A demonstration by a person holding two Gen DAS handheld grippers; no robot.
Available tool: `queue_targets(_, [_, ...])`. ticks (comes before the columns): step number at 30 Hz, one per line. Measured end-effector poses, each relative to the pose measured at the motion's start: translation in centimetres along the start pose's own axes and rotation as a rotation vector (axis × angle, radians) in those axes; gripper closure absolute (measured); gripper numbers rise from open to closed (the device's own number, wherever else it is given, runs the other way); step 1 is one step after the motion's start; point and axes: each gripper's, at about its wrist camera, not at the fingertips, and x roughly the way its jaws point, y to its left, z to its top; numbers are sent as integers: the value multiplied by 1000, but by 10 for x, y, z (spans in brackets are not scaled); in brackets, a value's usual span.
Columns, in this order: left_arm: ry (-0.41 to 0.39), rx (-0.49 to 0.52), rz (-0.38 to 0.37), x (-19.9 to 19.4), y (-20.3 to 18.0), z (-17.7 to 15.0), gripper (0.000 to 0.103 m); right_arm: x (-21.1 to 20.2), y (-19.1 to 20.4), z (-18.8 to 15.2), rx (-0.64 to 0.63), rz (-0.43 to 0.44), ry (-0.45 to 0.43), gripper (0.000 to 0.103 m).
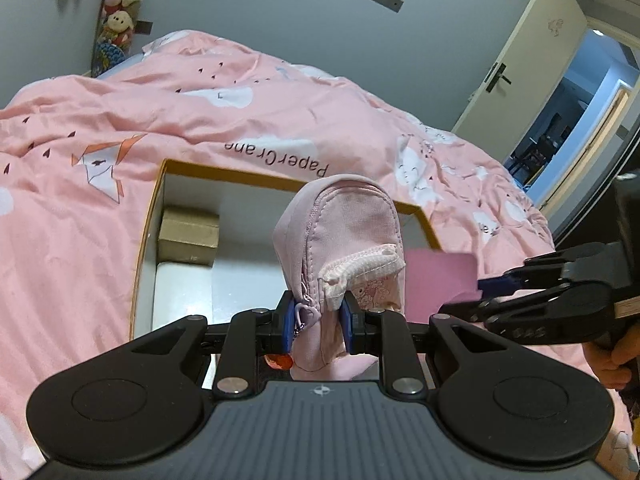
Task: Organize objects
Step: 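Lower the pink wallet into the orange box with the right gripper while the left carries the backpack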
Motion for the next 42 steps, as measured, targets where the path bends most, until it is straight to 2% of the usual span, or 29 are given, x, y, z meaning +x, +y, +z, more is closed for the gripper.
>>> queue_targets(3, [17,-8,-9,6,6,-1,78,21,9,3,-61,-17,82,64])
queue_targets(10, [36,-34,-21,16,20,0,78,58,17,6,-83,45,231,64])
queue_targets(16, [59,-55,-43,23,29,2,78,80,11,5,-61,70,301,63])
queue_targets(21, [77,-50,-48,30,27,2,78,87,23,2,-182,27,337,63])
queue_targets(26, [99,-38,-50,36,23,1,77,90,24,1,-199,34,362,62])
queue_targets(31, [123,-22,-53,40,18,2,77,87,22,1,-165,43,363,58])
queue_targets(35, [135,-15,-51,42,14,2,77,76,20,-7,-162,24,344,47])
queue_targets(37, [143,-10,-53,44,11,3,77,68,15,-11,-142,20,325,47])
queue_targets(39, [151,-2,-58,45,8,3,77,55,8,-13,-110,26,286,47])
queue_targets(42, [162,12,-65,47,2,6,77,27,-6,-17,-36,-4,168,47])
